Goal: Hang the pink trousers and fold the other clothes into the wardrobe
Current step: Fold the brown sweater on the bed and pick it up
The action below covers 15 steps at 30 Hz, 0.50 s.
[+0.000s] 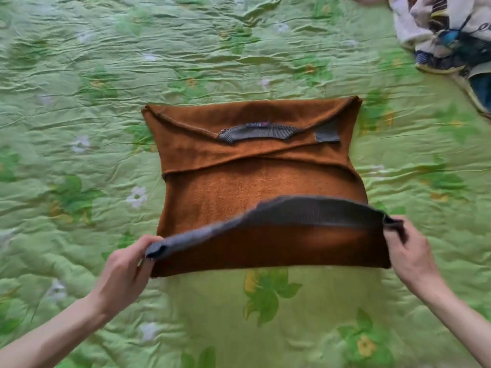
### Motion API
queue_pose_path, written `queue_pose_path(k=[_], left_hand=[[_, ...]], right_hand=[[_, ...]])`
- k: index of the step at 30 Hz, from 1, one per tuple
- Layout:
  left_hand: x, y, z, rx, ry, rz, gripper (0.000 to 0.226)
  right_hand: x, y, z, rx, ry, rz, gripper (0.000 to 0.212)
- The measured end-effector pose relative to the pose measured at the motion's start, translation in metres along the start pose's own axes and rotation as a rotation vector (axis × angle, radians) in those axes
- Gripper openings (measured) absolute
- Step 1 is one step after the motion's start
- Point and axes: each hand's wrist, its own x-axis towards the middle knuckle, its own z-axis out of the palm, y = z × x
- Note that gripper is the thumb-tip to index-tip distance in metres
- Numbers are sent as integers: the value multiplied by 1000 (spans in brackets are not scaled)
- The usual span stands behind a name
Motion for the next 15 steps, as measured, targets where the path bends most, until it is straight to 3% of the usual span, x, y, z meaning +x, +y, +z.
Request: queue_pose_path(k=[4,9,12,15], left_hand=[[38,18,8,-99,310,-254,20],[87,17,26,-220,525,-466,18],[103,3,36,-112,605,-457,20],[110,-21,47,-61,586,-530,19]], right_hand=[[48,-17,21,92,145,133,14],[94,-23,51,59,262,97,21],[112,-19,59,-35,327,91,30],[125,-8,67,-142,285,93,33]])
